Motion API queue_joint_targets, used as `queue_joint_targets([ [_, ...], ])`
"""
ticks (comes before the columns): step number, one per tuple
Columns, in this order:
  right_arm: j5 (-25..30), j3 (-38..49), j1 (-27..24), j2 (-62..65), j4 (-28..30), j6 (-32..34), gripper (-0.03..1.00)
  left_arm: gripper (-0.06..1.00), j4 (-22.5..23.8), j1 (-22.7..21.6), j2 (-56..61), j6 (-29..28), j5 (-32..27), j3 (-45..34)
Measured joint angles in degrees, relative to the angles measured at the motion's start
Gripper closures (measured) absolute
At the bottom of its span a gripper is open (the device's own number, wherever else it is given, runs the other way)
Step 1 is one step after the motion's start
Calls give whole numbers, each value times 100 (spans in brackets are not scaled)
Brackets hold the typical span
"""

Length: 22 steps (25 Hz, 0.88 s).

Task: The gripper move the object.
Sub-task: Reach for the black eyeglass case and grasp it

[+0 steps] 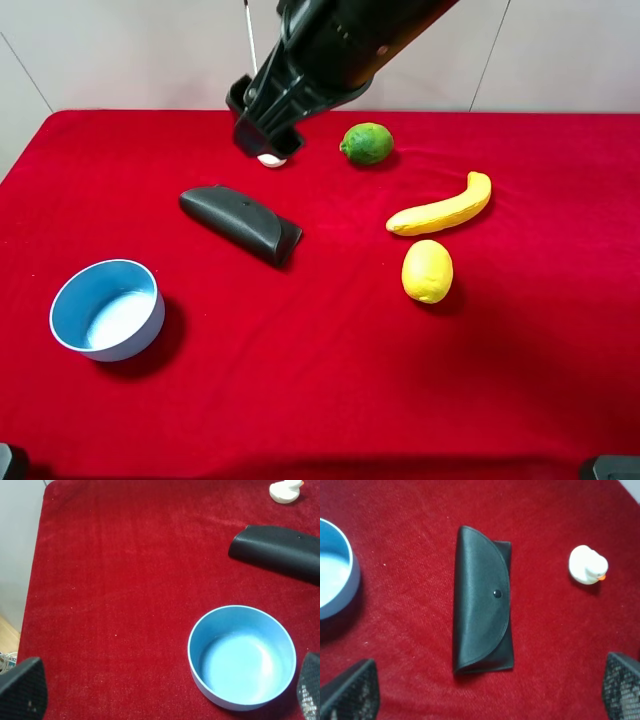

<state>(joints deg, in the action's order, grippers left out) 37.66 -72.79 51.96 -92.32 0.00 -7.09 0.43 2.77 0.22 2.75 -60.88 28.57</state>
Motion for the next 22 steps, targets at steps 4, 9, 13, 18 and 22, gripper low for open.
queue_joint_targets([
  [4,-346,-5,0,-411,0,1,27,-5,0,0,0,0,0,0],
  [9,-771,-5,0,-880,0,1,27,-5,0,0,0,0,0,0],
  [13,-1024,-5,0,-1170,-62,1,27,-5,0,0,0,0,0,0],
  [18,-1321,-5,0,-1488,-111,1,27,-5,0,0,0,0,0,0],
  [22,-1516,-5,0,-1725,-160,1,27,-5,0,0,0,0,0,0],
])
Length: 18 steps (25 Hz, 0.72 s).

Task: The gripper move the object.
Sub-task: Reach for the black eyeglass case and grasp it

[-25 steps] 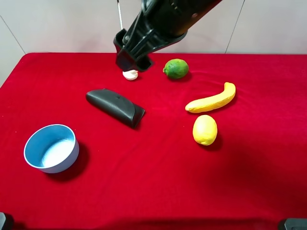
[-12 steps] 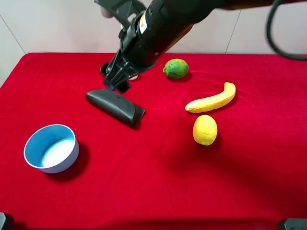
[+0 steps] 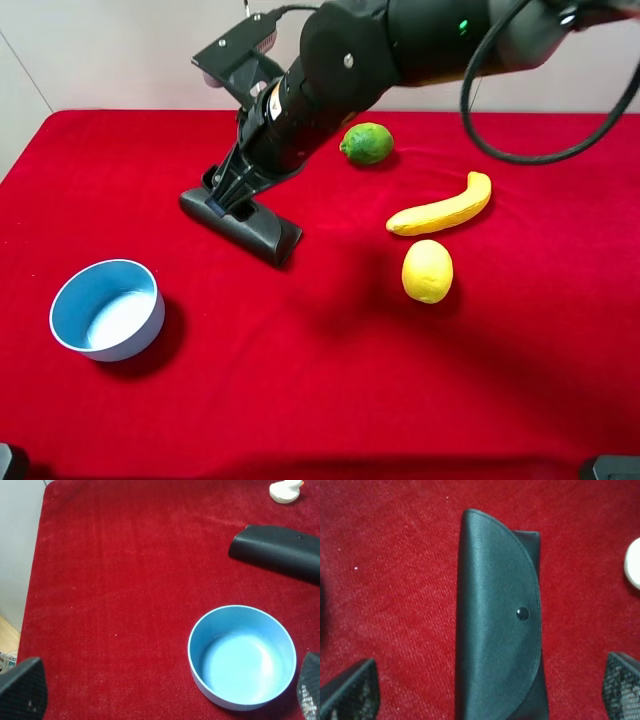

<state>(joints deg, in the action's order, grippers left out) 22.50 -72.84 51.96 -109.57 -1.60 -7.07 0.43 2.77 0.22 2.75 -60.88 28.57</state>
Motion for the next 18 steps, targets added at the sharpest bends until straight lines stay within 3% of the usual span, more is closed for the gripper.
queue_joint_targets([
  [18,-632,0,0,-972,-124,0,27,-5,0,0,0,0,0,0],
])
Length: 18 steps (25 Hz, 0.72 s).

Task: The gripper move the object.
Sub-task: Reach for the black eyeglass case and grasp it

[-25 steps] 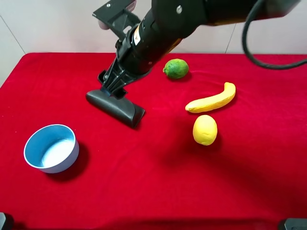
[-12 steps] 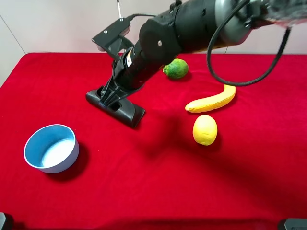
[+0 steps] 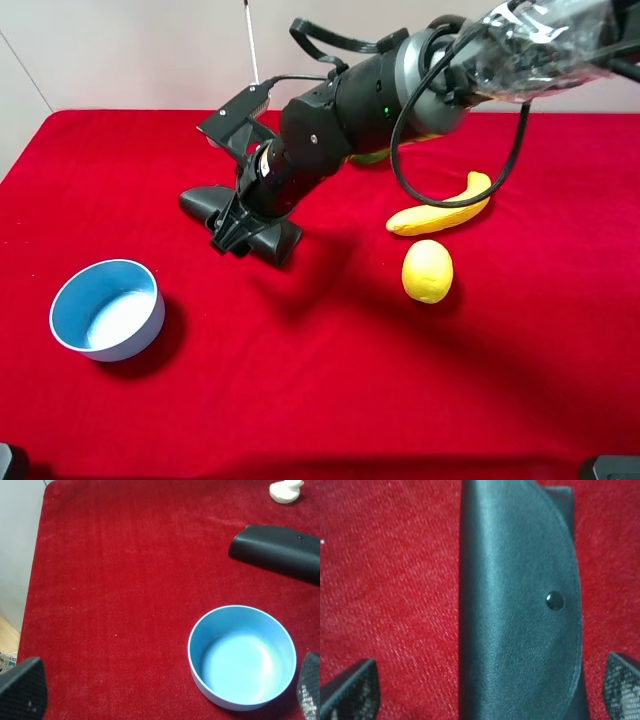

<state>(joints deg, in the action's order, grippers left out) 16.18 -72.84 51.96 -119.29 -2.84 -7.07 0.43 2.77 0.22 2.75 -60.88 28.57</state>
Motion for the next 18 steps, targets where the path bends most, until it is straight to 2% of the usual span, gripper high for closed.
queue_joint_targets([
  [18,-388,0,0,-465,-23,0,27,-5,0,0,0,0,0,0],
])
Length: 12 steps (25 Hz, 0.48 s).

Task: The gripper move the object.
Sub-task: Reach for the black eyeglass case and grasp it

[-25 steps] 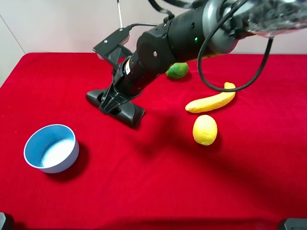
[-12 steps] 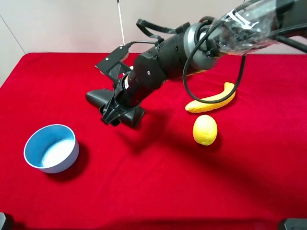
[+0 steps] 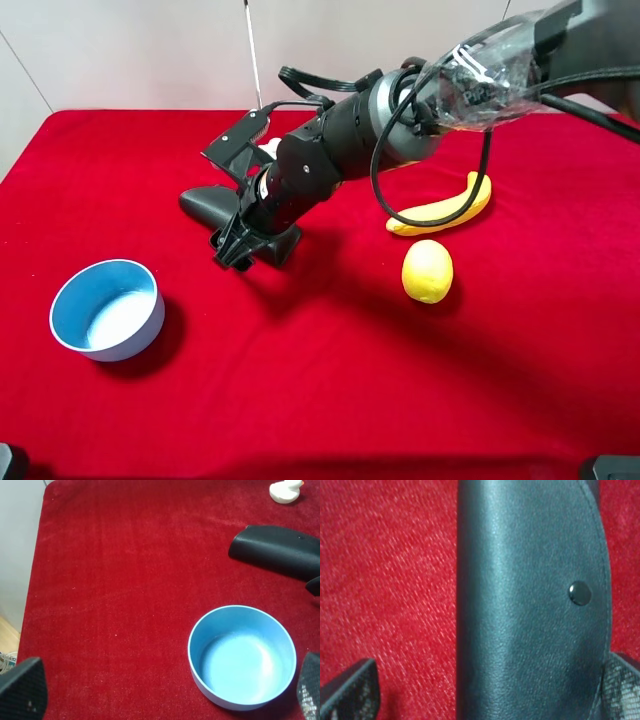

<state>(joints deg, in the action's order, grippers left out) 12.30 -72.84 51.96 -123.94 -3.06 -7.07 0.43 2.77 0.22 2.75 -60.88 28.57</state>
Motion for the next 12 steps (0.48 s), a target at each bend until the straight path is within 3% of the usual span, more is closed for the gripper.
queue_joint_targets([
  [12,-70,-31,0,-143,6,0,27,-5,0,0,0,0,0,0],
])
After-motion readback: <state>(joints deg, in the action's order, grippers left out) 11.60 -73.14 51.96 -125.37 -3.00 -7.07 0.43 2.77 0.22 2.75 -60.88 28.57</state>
